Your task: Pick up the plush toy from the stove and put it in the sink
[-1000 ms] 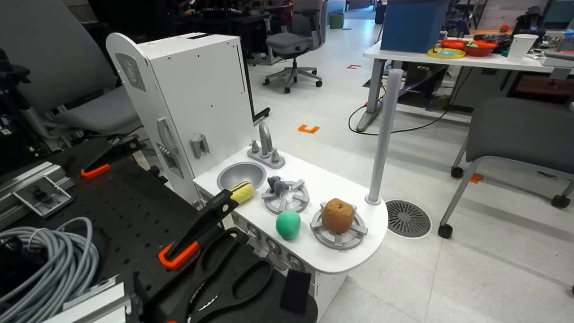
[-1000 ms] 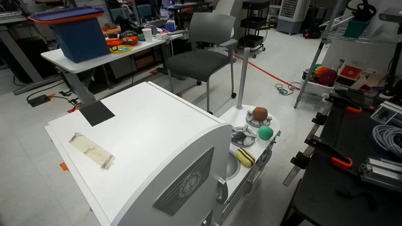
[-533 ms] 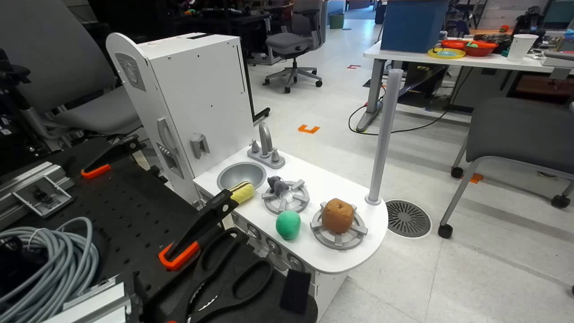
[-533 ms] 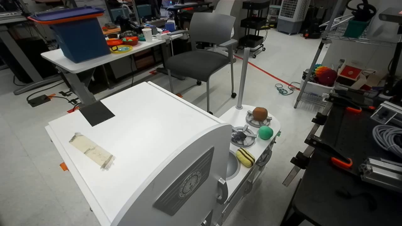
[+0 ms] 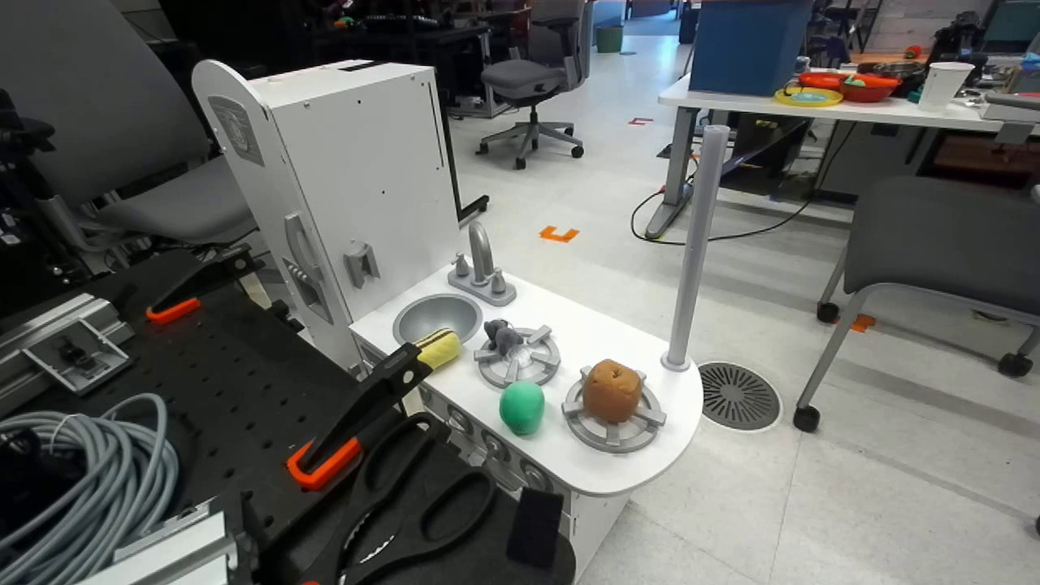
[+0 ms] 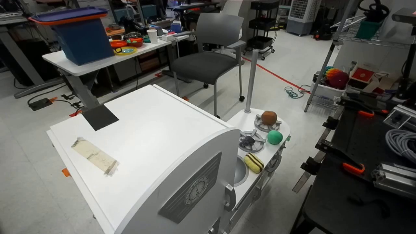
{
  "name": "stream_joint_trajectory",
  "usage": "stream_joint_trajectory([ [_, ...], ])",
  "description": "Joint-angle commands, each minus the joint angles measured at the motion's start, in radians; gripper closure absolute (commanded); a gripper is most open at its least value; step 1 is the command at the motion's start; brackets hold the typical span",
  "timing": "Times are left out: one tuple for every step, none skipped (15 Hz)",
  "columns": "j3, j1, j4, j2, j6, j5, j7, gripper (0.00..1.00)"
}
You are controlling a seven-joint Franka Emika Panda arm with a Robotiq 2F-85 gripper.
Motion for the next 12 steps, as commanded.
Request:
stream_joint_trajectory([
  [0.054, 0.054, -0.002, 0.164, 0.163, 0.033, 0.137, 0.00],
  [0.068, 0.070, 0.005, 0.216, 0.220, 0.043, 0.167, 0.00],
  [0.082, 0.086, 0.020, 0.275, 0.269, 0.056, 0.192, 0.00],
  [0.097, 0.101, 0.038, 0.336, 0.324, 0.062, 0.221, 0.00],
  [0.109, 0.115, 0.059, 0.403, 0.379, 0.072, 0.252, 0.00],
  [0.119, 0.127, 0.081, 0.465, 0.429, 0.077, 0.277, 0.00],
  [0.121, 0.138, 0.099, 0.520, 0.491, 0.089, 0.299, 0.00],
  [0.122, 0.149, 0.118, 0.578, 0.559, 0.118, 0.320, 0.00],
  [0.121, 0.159, 0.140, 0.635, 0.614, 0.125, 0.340, 0.00],
  [0.120, 0.169, 0.164, 0.698, 0.664, 0.166, 0.353, 0.00],
  [0.117, 0.179, 0.185, 0.752, 0.711, 0.181, 0.367, 0.00],
  [0.124, 0.181, 0.203, 0.804, 0.753, 0.256, 0.356, 0.00],
])
